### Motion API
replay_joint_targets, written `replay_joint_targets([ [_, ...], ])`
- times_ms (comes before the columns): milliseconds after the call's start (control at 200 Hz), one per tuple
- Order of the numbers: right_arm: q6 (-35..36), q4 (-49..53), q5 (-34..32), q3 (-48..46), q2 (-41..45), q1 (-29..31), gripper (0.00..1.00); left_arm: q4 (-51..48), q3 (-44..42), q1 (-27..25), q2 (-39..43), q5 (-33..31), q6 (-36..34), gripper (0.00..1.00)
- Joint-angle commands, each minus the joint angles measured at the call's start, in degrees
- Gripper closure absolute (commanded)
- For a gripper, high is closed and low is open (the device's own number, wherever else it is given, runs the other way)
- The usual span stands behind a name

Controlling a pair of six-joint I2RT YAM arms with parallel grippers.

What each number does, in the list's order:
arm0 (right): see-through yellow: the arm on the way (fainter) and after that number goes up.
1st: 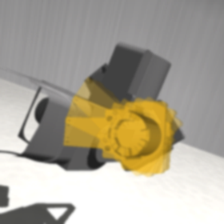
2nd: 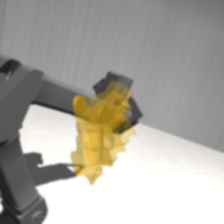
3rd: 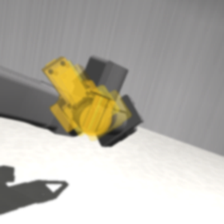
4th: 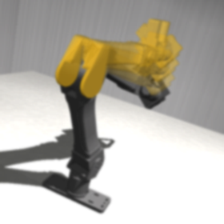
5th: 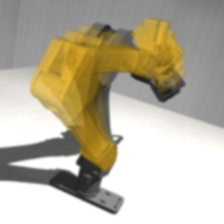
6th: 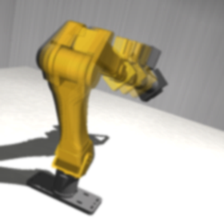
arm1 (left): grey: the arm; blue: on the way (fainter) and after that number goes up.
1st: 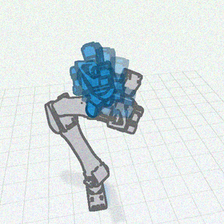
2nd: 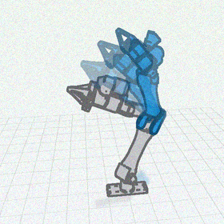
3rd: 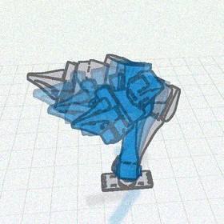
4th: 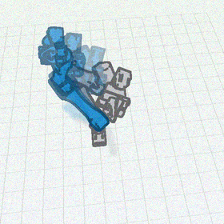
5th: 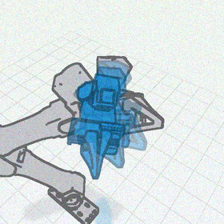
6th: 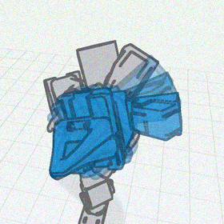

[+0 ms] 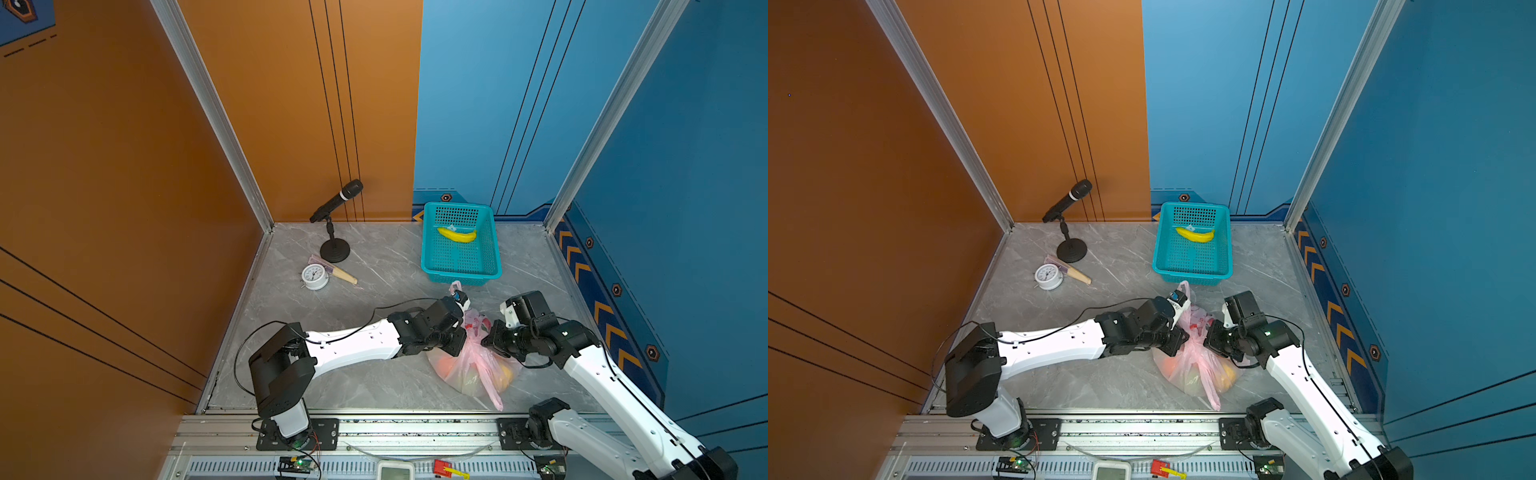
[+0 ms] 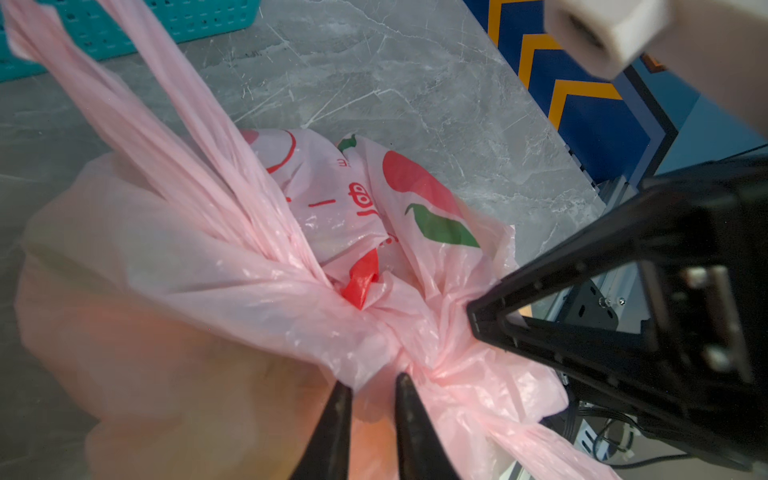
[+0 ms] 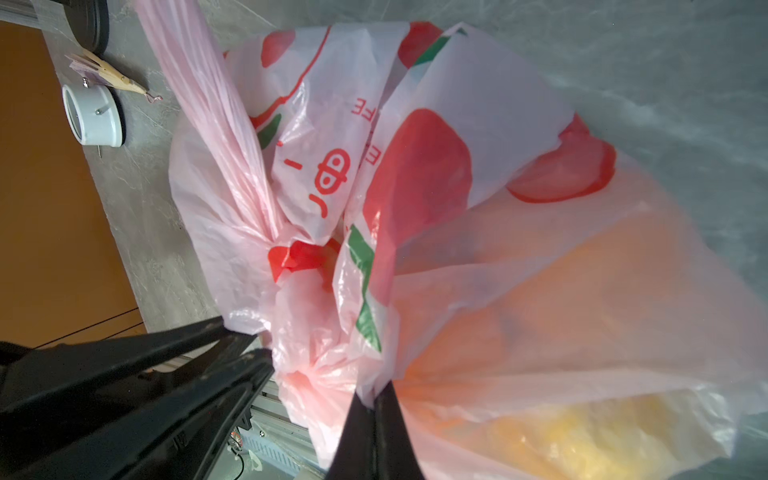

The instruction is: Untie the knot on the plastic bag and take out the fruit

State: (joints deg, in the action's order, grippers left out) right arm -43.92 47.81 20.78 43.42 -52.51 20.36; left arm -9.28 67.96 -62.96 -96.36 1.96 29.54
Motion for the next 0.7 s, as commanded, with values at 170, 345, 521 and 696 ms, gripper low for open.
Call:
replay_joint_targets([
  [170, -0.6, 0.3, -1.4, -0.9, 1.6, 0.5, 1.0, -1.1, 0.5, 0.5, -1.1, -1.6, 1.1, 1.0],
  [345, 0.1, 1.6, -3.3, -1.0, 3.2, 0.0, 1.0, -5.2, 0.8, 0.7, -0.7, -4.0, 1.0, 1.0],
  [521, 1.0, 3.0, -3.4, -1.1, 4.4, -1.6, 1.0, -9.3, 0.3, 1.6, 0.5, -6.8, 0.9, 1.0],
  [696, 1.5, 4.1, -3.4, -1.1, 4.7, -2.9, 1.0, -10.0, -1.4, 2.4, 2.9, -7.8, 0.8, 1.0],
])
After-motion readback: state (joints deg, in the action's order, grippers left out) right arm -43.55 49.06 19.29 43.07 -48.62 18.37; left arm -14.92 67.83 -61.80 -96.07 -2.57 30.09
